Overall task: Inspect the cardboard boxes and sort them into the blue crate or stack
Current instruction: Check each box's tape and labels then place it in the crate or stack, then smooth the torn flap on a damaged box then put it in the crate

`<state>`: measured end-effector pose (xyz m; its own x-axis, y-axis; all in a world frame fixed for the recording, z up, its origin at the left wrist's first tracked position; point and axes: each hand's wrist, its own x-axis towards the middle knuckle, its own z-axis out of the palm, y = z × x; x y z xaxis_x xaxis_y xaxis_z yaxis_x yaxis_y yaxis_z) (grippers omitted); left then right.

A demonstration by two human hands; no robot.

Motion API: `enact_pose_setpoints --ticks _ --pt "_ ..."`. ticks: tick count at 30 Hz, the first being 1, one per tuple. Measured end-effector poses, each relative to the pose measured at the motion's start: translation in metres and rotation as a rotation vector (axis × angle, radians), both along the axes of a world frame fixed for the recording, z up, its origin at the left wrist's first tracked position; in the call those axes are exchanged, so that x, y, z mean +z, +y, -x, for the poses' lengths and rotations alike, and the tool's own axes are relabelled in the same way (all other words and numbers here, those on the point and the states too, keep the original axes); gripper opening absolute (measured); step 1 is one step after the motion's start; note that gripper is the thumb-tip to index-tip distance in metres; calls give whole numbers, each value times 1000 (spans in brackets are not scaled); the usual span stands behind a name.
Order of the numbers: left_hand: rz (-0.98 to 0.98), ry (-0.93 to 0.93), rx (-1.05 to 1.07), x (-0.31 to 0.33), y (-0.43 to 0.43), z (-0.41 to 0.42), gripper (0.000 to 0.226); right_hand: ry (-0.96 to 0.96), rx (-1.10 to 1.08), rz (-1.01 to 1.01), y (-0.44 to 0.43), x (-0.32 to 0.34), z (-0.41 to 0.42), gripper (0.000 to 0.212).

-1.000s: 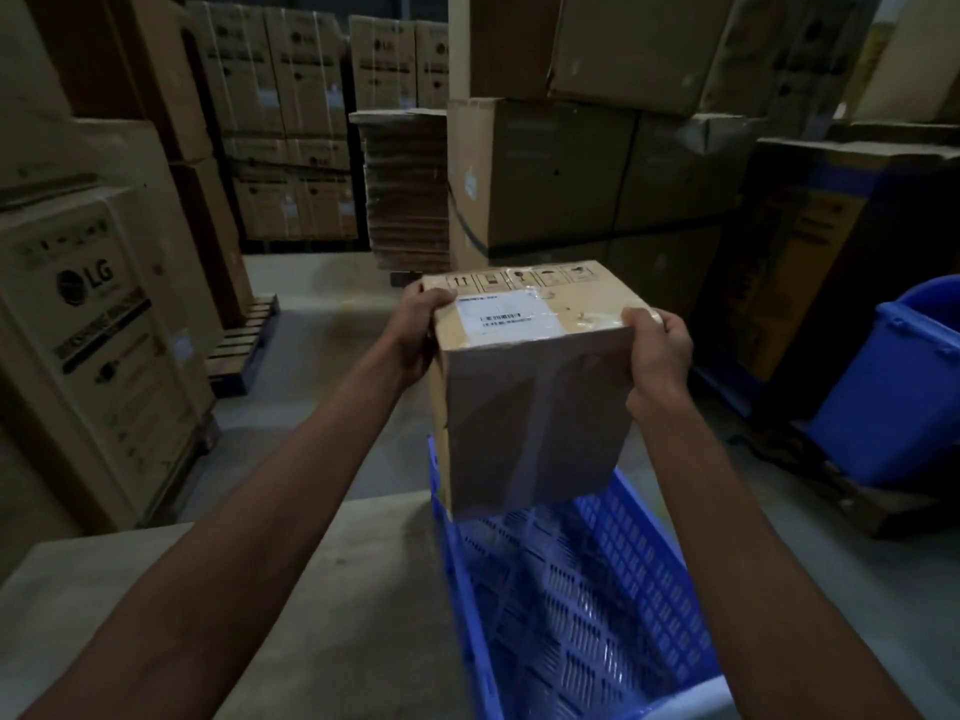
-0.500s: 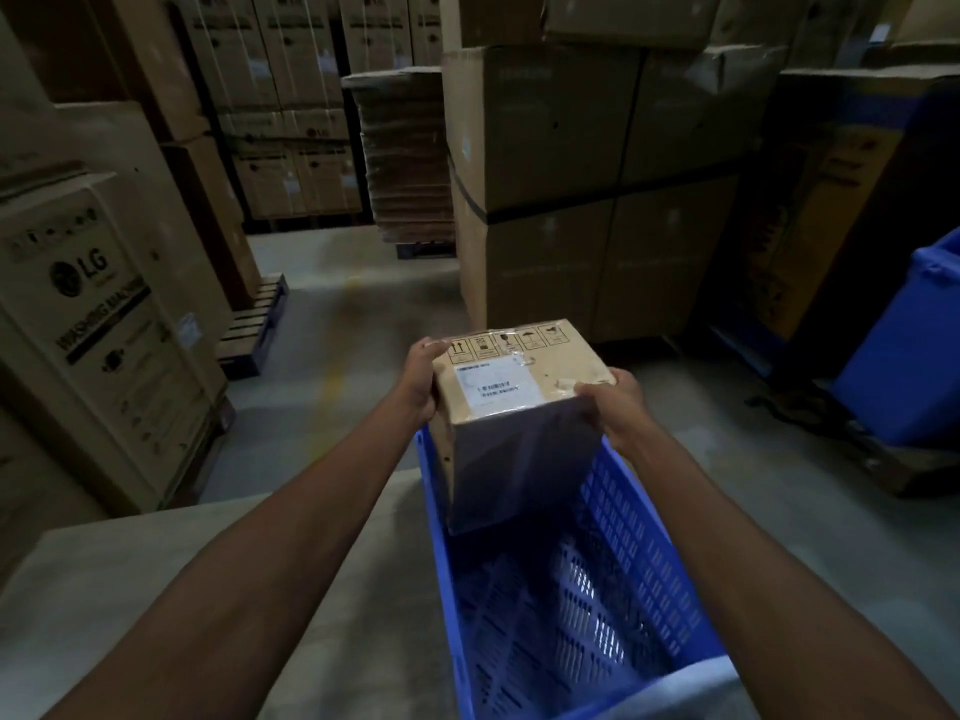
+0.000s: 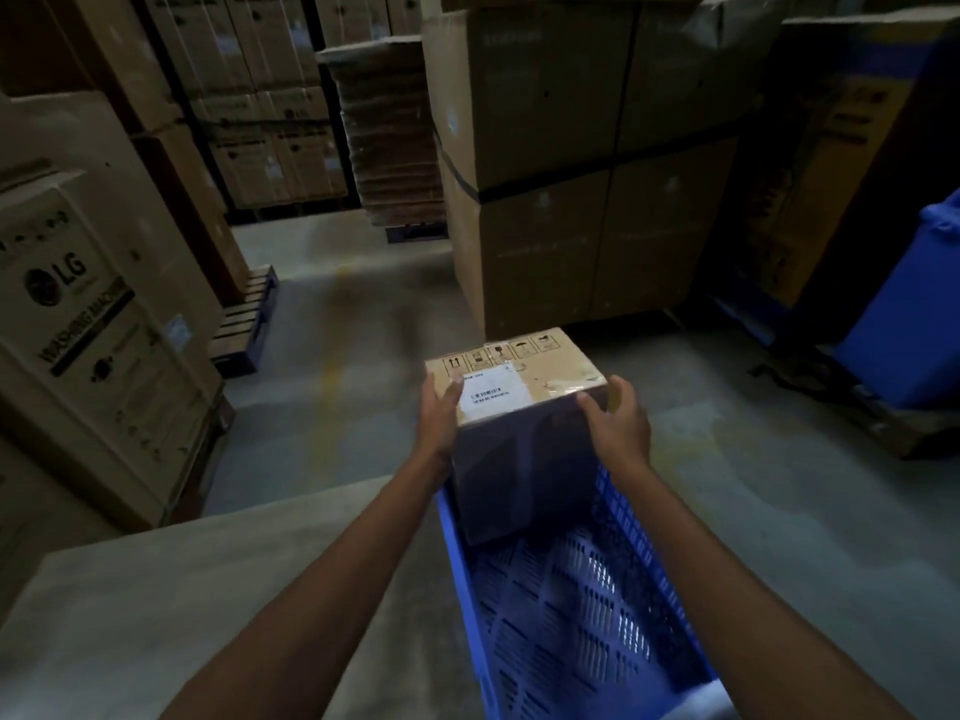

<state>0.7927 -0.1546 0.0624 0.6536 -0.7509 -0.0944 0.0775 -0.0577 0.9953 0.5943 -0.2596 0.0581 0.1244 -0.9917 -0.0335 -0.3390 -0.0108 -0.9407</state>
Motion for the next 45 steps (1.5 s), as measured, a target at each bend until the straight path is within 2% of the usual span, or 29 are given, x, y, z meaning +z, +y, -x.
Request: enact_pose_setpoints --ticks 2,4,7,10,14,18,21,27,29,36,41,43,45 --pt "-28 -168 83 6 15 20 81 -35 -22 60 16 7 1 53" --pt "47 -317 95 21 29 46 71 -77 -50 89 34 13 6 46" --pt "171 -400 -28 34 36 77 68 -148 -116 111 67 21 24 37" --pt "222 -324 -195 34 35 109 66 -223 -230 115 100 24 56 33" --pt "213 -241 -419 18 38 177 46 -287 -391 81 145 21 116 36" --pt "179 -159 -646 -6 52 266 39 -309 -580 69 188 14 192 23" --pt "116 -58 -783 -16 69 332 44 -352 -730 49 221 11 255 6" --pt "-12 15 -1011 -26 102 456 59 -418 -954 7 285 -5 389 11" --pt "-69 63 -1079 -30 119 498 53 -433 -1021 -20 309 -15 435 9" --pt "-279 96 -1183 -65 160 633 59 -426 -1250 -144 385 -55 583 6" --pt "-366 64 -1206 -88 167 697 57 -431 -1358 -277 424 -87 649 10" --pt "-405 32 -1225 -100 163 715 52 -442 -1391 -309 433 -100 669 10" --pt "-402 -14 -1232 -112 156 730 34 -444 -1418 -335 436 -109 688 13"
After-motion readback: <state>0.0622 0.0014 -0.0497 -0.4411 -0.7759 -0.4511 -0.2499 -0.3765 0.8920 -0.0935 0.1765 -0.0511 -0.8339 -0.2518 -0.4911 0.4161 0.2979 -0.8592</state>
